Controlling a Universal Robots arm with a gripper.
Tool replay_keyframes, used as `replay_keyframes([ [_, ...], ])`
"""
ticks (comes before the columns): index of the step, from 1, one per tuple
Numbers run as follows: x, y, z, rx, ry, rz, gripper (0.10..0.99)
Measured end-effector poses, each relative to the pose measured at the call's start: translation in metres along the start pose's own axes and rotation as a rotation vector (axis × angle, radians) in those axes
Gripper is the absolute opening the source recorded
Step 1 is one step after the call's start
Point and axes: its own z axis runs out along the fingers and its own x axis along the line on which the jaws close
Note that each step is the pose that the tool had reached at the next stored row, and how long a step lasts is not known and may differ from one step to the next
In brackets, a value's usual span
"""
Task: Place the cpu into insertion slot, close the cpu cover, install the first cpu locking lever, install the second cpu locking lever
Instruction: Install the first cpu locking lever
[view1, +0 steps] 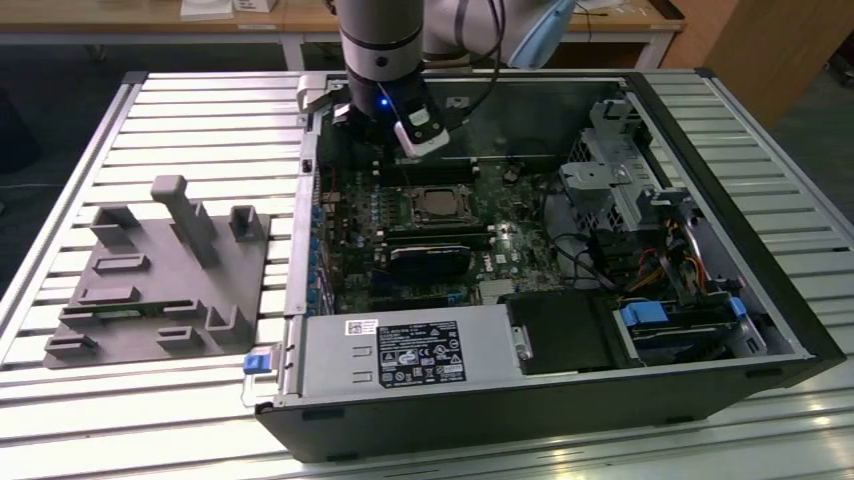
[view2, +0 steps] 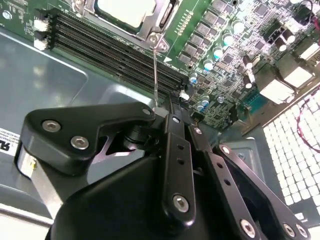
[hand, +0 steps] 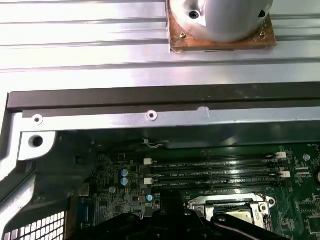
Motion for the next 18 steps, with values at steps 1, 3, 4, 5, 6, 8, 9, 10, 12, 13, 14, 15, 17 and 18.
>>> replay_keyframes([
  [1, -0.0018, 0.0001, 0.0, 0.0, 0.0002, 0.0, 0.106],
  [3, -0.0069, 0.0004, 0.0002, 0.0, 0.0002, 0.0, 0.106],
  [4, -0.0106, 0.0007, 0.0004, 0.0, 0.0004, 0.0, 0.106],
  [5, -0.0149, 0.001, 0.0006, 0.0, 0.0007, 0.0, 0.106],
  [6, -0.0193, 0.0013, 0.0007, 0.0, 0.0011, 0.0, 0.106],
  [8, -0.0281, 0.0018, 0.0011, 0.0, 0.002, 0.001, 0.106],
  [9, -0.0319, 0.0021, 0.0012, 0.0, 0.0024, 0.001, 0.106],
  [10, -0.0359, 0.0024, 0.0014, 0.0, 0.0029, 0.001, 0.106],
  [12, -0.0448, 0.0029, 0.0017, 0.0, 0.0039, 0.001, 0.106],
  [13, -0.0493, 0.0032, 0.0019, 0.0, 0.0044, 0.001, 0.106],
  [14, -0.0535, 0.0035, 0.0021, 0.001, 0.0049, 0.001, 0.106],
  [15, -0.0575, 0.0038, 0.0022, 0.001, 0.0053, 0.002, 0.106],
  [17, -0.0646, 0.0042, 0.0024, 0.001, 0.0059, 0.002, 0.106],
  [18, -0.0672, 0.0044, 0.0025, 0.001, 0.0062, 0.002, 0.106],
])
